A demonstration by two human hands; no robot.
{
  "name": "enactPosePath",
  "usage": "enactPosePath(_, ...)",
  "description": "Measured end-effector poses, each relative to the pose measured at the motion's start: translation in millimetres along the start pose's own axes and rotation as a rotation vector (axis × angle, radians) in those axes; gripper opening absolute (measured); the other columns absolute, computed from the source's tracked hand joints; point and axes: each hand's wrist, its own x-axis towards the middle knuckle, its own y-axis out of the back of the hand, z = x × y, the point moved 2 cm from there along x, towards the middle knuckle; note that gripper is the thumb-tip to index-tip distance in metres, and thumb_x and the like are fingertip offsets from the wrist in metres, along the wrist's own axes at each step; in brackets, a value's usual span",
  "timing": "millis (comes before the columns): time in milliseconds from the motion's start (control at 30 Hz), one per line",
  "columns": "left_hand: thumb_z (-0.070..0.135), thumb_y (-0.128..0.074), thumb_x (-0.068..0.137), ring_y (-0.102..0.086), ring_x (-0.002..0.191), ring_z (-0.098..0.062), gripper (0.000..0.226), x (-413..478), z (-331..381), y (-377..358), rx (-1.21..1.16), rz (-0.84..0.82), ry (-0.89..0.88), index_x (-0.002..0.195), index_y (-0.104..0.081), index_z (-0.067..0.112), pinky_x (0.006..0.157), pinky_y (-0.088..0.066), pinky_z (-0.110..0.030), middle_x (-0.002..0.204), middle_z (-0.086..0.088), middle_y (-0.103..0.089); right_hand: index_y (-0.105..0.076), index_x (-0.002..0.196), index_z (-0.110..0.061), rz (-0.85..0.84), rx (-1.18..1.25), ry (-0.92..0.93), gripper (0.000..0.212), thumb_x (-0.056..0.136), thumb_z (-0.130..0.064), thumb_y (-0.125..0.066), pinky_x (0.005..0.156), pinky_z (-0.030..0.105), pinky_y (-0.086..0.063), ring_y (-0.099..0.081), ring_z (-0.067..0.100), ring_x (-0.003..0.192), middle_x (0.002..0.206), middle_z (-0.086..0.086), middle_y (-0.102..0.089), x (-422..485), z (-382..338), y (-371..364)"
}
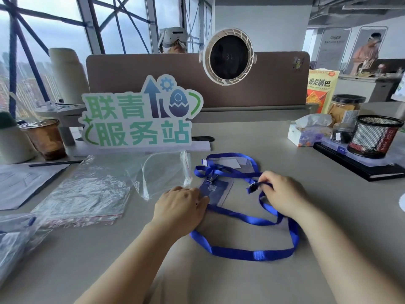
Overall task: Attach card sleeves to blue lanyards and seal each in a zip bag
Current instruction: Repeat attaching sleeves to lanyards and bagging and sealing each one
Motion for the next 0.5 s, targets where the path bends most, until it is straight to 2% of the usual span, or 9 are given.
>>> enactPosePath(100, 0.057, -0.042, 0.09, -0.049, 0.113, -0.019, 0.04, 4, 8, 0, -0.043, 0.068, 0.033, 0.106, -0.056, 0.024, 0.08, -0.04, -0.031, 0.114, 0.006, -0.059, -0.058, 0.086, -0.028, 0.08, 0.107, 0.01, 0.009, 0.091, -0.024, -0.052, 0.064, 0.027, -0.037, -0.056, 0.014, 0.069, 0.068, -0.01, -0.062, -1, -8, 0)
enactPosePath(167, 0.059, -0.044, 0.087, -0.048, 0.114, -0.02, 0.042, 7, 14, -3, -0.051, 0.059, 0.042, 0.108, -0.056, 0.024, 0.081, -0.041, -0.031, 0.116, 0.006, -0.058, -0.062, 0.086, -0.029, 0.085, 0.173, 0.047, 0.009, 0.089, -0.024, -0.056, 0.061, 0.027, -0.04, -0.055, 0.008, 0.064, 0.067, -0.009, -0.063, -3, -18, -6)
enactPosePath(300, 0.057, -0.043, 0.087, -0.044, 0.115, -0.021, 0.04, 10, 11, -8, 0.01, -0.032, 0.0, 0.105, -0.06, 0.026, 0.084, -0.041, -0.031, 0.114, 0.009, -0.057, -0.068, 0.09, -0.029, 0.054, 0.21, 0.115, 0.008, 0.088, -0.025, -0.061, 0.07, 0.027, -0.046, -0.058, 0.01, 0.078, 0.084, -0.012, -0.066, -7, -27, -12)
enactPosePath(400, 0.046, -0.049, 0.083, -0.042, 0.119, -0.02, 0.033, 5, 8, -7, -0.096, -0.083, -0.045, 0.108, -0.06, 0.027, 0.088, -0.038, -0.027, 0.115, 0.011, -0.054, -0.068, 0.09, -0.031, 0.047, 0.226, 0.122, 0.012, 0.088, -0.022, -0.06, 0.073, 0.026, -0.045, -0.058, 0.01, 0.085, 0.089, -0.013, -0.066, -7, -24, -13)
enactPosePath(500, 0.049, -0.052, 0.082, -0.042, 0.121, -0.019, 0.039, 2, 7, -8, -0.176, -0.063, -0.055, 0.114, -0.059, 0.027, 0.089, -0.036, -0.025, 0.12, 0.01, -0.053, -0.067, 0.087, -0.035, 0.025, 0.22, 0.149, 0.016, 0.088, -0.021, -0.06, 0.079, 0.031, -0.049, -0.059, 0.009, 0.088, 0.09, -0.016, -0.067, -6, -24, -17)
